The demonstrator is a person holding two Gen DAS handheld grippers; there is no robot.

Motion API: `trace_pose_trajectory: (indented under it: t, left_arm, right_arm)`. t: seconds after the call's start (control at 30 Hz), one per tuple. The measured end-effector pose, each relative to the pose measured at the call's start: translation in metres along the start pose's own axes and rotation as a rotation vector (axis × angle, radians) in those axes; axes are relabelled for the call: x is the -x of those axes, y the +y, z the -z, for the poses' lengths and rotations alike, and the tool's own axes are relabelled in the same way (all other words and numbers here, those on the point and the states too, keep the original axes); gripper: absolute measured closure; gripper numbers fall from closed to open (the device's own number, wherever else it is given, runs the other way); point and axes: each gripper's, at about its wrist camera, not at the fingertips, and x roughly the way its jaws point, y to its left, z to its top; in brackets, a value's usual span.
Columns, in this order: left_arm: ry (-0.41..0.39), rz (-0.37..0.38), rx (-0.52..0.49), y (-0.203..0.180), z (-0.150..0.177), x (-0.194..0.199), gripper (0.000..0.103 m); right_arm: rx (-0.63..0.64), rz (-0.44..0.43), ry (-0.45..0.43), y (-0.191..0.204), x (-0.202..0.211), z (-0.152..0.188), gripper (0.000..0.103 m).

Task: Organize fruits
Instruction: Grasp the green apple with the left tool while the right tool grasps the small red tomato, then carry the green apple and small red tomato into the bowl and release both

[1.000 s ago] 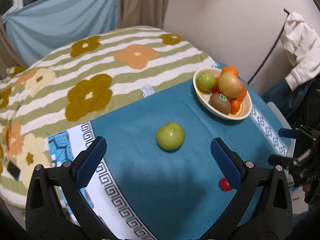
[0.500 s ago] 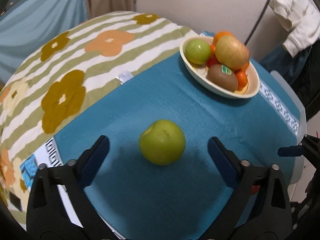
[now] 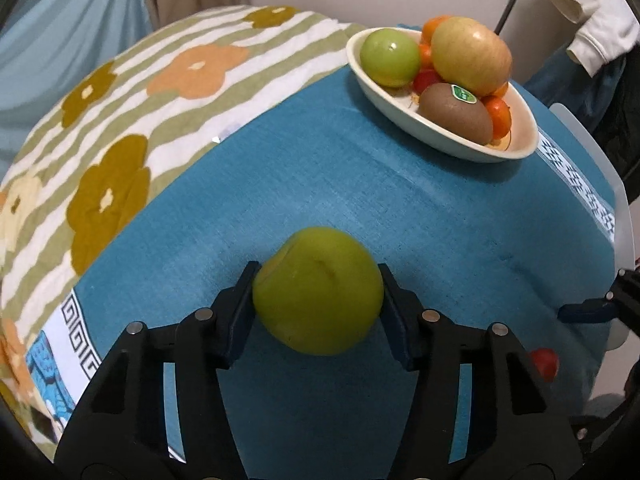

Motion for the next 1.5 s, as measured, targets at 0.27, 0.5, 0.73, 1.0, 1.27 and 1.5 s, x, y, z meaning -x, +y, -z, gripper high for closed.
trace_pose_trajectory:
  t: [0.27,0.5,0.73,1.0,1.27,1.5]
  left_arm:
    - [0.003,0.012,0.002,0.002,0.004,0.004,0.043]
    - [0.004,0.023,0.03,0.005,0.012,0.01,0.043]
    - [0.011,0.006,0.057,0.006,0.023,0.017,0.043]
    - [-0.019,-0.024,0.134,0.013,0.029,0.045,0.043]
    - [-0.083,-0.055,0.208,0.01,0.019,0.086,0.043]
    - [-0.135,-0.087,0.272,-0.005,-0.006,0.106,0.043]
  right_arm:
    - [0.017,-0.003,0.007,0.003,-0.002,-0.001,0.042]
    - [0.033,0.001,0.013,0.014,-0.013,-0.012,0.056]
    - [0.055,0.023,0.013,0.023,-0.016,-0.014,0.074]
    - [0.07,0.013,-0.031,0.024,0.007,-0.007,0.074]
    - [0.07,-0.008,-0.113,0.01,0.044,-0.02,0.074]
    - [0.088,-0.023,-0.172,-0.03,0.064,-0.054,0.074]
